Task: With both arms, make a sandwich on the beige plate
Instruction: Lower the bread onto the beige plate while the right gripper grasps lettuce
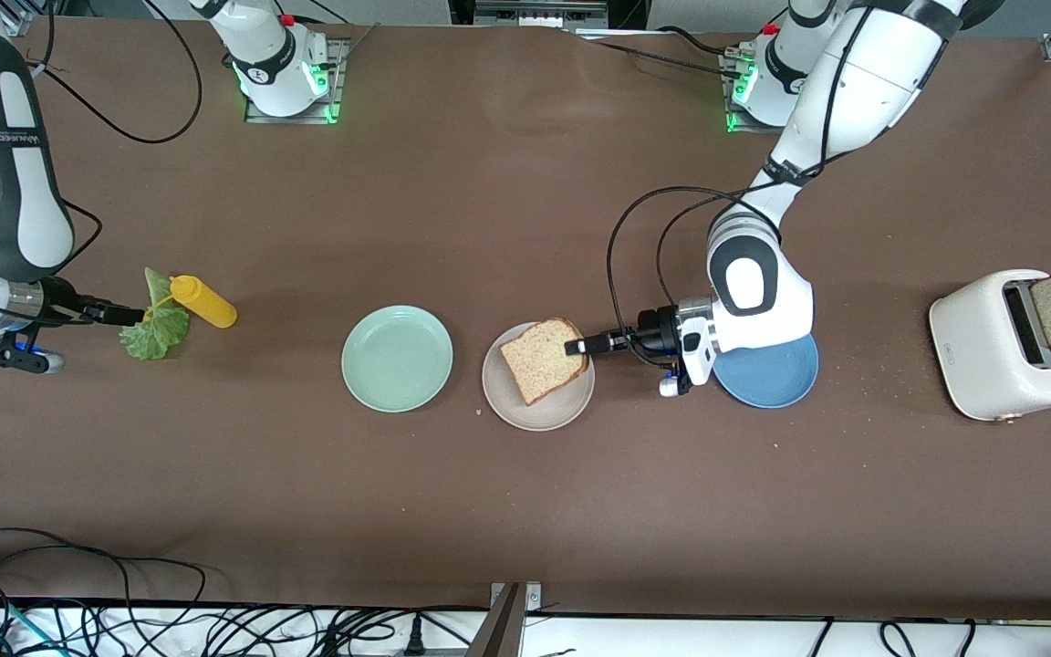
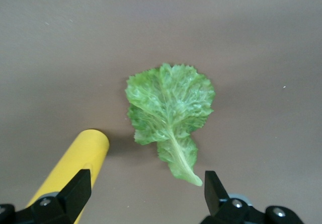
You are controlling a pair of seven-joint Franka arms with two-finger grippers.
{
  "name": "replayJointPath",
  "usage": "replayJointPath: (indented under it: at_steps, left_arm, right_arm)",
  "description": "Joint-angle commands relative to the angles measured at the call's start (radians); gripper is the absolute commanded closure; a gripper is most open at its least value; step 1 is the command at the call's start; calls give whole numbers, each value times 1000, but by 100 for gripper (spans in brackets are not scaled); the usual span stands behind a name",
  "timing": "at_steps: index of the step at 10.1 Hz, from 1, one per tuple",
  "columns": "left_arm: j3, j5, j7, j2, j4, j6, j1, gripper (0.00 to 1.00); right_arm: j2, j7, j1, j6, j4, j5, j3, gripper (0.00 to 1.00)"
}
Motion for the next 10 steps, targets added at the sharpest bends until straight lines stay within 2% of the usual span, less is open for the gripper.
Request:
replayJointPath:
  at_steps: [1,7,8,10]
  left_arm:
    - [2,-31,21,30,64,24,-19,100]
    - [2,-34,24,55,66,24,-27,100]
    - [2,-26,28,56,66,24,-27,87]
    - [3,-5,69,58,55,24,-19,0]
  right_arm:
    - [-18,-16,-5,138,-132,-45,-10,0]
    - [60,-99,-8,216,-158,-48,-54,0]
    - [72,-110,-8,219,-158,-48,-60,0]
    - [92,-111,-8,219,-158,-47,-60,0]
